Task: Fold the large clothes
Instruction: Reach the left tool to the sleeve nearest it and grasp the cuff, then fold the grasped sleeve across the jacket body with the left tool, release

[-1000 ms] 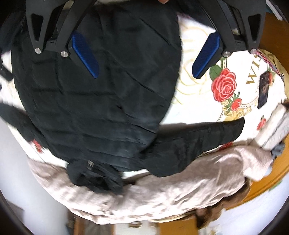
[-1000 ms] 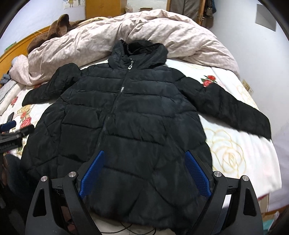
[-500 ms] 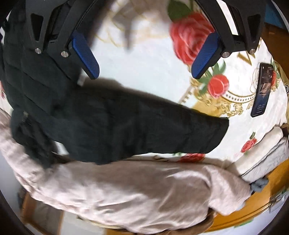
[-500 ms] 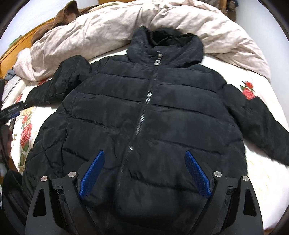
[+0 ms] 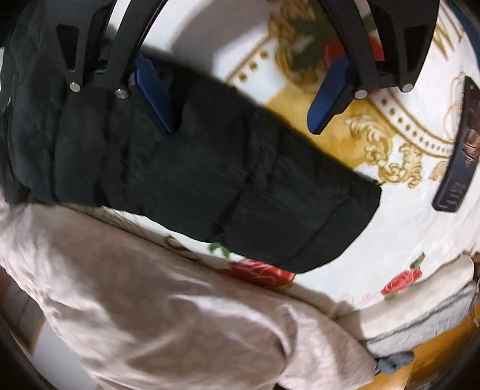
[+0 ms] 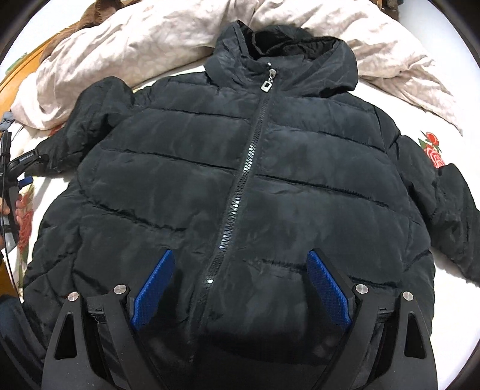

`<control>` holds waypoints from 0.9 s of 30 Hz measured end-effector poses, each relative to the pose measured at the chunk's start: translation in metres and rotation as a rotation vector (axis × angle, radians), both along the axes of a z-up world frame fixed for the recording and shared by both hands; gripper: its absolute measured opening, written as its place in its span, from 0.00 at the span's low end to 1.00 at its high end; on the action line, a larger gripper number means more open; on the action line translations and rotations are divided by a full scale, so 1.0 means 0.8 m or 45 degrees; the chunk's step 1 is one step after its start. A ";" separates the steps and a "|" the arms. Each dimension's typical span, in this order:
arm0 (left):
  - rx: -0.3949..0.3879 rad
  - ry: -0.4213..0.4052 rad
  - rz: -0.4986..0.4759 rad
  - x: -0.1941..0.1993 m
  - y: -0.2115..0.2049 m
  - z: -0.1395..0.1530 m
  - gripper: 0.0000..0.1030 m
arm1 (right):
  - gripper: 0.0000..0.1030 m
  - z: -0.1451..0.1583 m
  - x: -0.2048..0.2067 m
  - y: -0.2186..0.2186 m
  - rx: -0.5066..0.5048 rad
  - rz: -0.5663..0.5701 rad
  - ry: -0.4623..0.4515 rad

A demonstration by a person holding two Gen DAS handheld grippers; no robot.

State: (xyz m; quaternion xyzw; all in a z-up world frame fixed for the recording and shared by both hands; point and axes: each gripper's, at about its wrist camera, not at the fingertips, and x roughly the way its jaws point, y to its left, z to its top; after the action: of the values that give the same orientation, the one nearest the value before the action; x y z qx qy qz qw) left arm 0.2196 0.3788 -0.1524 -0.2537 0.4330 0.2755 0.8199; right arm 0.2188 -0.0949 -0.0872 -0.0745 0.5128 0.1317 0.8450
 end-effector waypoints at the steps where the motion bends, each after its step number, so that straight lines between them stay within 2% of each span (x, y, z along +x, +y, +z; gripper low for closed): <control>1: 0.004 -0.008 0.006 0.002 0.004 -0.004 0.87 | 0.88 -0.004 0.003 -0.002 -0.005 -0.005 0.009; 2: 0.019 -0.015 0.004 0.004 0.005 -0.004 0.84 | 0.88 -0.007 0.004 -0.003 -0.010 -0.009 0.016; 4: 0.050 -0.033 -0.027 0.011 0.004 -0.004 0.71 | 0.88 -0.012 0.007 -0.006 -0.022 -0.018 0.031; 5: 0.051 -0.041 -0.042 0.015 0.003 -0.003 0.62 | 0.88 -0.014 0.008 -0.008 -0.026 -0.023 0.033; 6: 0.053 -0.045 -0.057 0.018 0.001 -0.001 0.47 | 0.88 -0.015 0.008 -0.009 -0.029 -0.025 0.035; 9: 0.054 -0.064 -0.091 0.023 -0.005 0.013 0.22 | 0.88 -0.015 0.007 -0.012 -0.035 -0.019 0.030; 13: 0.059 -0.148 -0.138 0.018 -0.015 0.056 0.16 | 0.88 -0.011 -0.001 -0.014 -0.061 -0.002 0.031; 18: 0.123 -0.290 -0.257 0.003 -0.052 0.146 0.14 | 0.87 0.004 -0.017 -0.031 -0.041 -0.025 0.024; 23: 0.131 -0.425 -0.417 -0.007 -0.111 0.234 0.14 | 0.87 0.032 -0.035 -0.060 -0.002 -0.081 -0.013; 27: 0.103 -0.495 -0.567 -0.009 -0.173 0.281 0.14 | 0.88 0.053 -0.050 -0.085 0.035 -0.122 -0.037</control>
State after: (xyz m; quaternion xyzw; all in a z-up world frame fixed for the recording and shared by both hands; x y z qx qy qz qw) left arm 0.2123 0.2403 0.0721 -0.1676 0.3017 0.0521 0.9371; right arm 0.1790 -0.1626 -0.0444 -0.0402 0.5015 0.0972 0.8587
